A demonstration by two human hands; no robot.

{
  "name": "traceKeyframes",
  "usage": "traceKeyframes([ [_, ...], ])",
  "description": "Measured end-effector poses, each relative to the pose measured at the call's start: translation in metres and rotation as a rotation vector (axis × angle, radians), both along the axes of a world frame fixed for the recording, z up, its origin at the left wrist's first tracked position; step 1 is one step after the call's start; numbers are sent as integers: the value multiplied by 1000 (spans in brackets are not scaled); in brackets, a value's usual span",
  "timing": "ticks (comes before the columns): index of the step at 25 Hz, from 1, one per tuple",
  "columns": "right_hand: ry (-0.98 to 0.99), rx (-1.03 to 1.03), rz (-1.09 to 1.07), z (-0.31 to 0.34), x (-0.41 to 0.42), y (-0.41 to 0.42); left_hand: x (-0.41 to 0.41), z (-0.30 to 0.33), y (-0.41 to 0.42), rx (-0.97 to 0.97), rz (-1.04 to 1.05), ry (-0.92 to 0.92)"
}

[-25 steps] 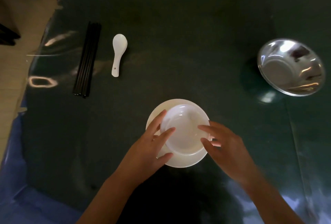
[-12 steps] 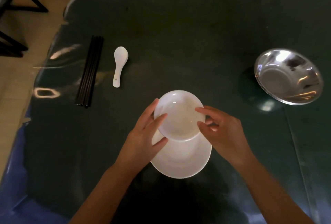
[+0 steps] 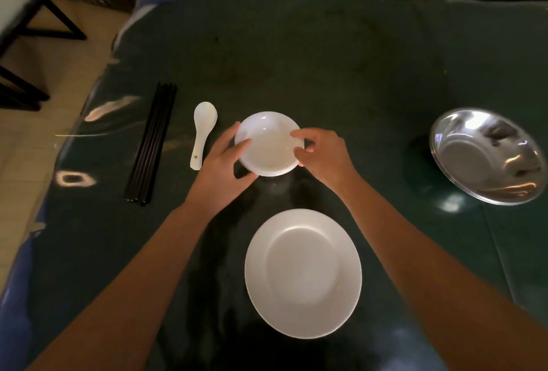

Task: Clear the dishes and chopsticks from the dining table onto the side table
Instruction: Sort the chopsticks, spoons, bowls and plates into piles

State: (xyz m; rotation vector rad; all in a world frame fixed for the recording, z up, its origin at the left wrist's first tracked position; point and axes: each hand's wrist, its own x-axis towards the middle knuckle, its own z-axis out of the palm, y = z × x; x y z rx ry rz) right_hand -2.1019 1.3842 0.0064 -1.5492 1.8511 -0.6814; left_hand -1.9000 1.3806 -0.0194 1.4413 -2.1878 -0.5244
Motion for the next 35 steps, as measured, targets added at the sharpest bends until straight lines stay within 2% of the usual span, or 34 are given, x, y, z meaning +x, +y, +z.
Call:
traceKeyframes([
  [11,-6,-11,19,-16,4,6,2,-2,3,100,-49,-46],
  [14,30,-81,-67,-9,-7,33,7,9,29,120,88,30],
  [17,7,-70,-213,-8,-22,82,10,20,70,282,295,300],
  [18,4,-38,-251,-9,-27,100,10,21,82,348,335,317],
  [21,-2,137,-320,-17,-34,151,12,14,114,564,364,171],
  [23,-28,278,-315,-24,-32,177,10,8,131,709,367,140],
  [27,-122,358,-377,-27,-29,194,3,5,152,860,331,312],
  [30,-224,365,-410,-26,-31,191,2,4,156,867,371,480],
  [35,-332,274,-457,-20,-53,183,-19,6,141,844,384,604],
])
